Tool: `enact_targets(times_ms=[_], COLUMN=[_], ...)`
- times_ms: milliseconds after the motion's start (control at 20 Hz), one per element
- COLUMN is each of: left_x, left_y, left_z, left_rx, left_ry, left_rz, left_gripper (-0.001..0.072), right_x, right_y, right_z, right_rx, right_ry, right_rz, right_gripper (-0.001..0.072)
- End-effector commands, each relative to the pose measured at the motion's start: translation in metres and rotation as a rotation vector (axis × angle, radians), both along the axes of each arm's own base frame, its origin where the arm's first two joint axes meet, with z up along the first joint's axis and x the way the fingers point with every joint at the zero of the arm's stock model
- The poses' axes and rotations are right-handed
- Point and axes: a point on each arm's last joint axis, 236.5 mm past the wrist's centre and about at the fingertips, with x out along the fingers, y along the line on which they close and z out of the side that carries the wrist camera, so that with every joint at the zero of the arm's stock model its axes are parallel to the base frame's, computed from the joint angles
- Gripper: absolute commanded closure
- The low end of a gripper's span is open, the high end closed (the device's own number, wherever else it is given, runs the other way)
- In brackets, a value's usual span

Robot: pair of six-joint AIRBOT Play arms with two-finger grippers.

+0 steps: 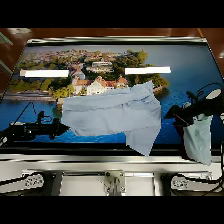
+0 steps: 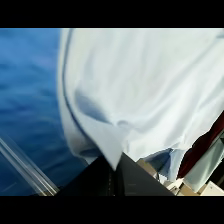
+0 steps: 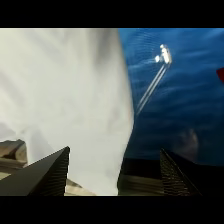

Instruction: Fold the shirts.

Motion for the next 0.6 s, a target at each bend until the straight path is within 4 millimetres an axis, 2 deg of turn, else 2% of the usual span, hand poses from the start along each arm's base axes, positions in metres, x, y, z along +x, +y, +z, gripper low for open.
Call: enact_targets(times_ms=[0,300,400,500,550], left_x=[0.005,0.005,0.005,0.006,0.008], left_y=[0.0,-0.001,-0.001,-0.001,0.0], left_z=[0.014,0.022,0.022,0.023,0.024], left_rx=[0.013,0.019,0.019,0.021,0.024], left_ry=[-0.065,-0.1,-0.1,-0.102,-0.109], left_rz=[-0.015,-0.031,-0.031,-0.031,-0.032], left_gripper=[0.0667,0.0667,0.0666,0.0666,0.0667], right_x=[-0.001,-0.01,-0.009,-0.005,-0.001], right_y=[0.016,0.034,0.034,0.031,0.033], right_z=[-0.025,-0.057,-0.063,-0.064,-0.062], right_rx=[0.05,0.11,0.107,0.095,0.108], right_ry=[-0.016,0.014,0.005,-0.015,-0.032], right_rz=[-0.093,-0.213,-0.236,-0.242,-0.236], right_gripper=[0.0033,0.0038,0.0221,0.0243,0.049])
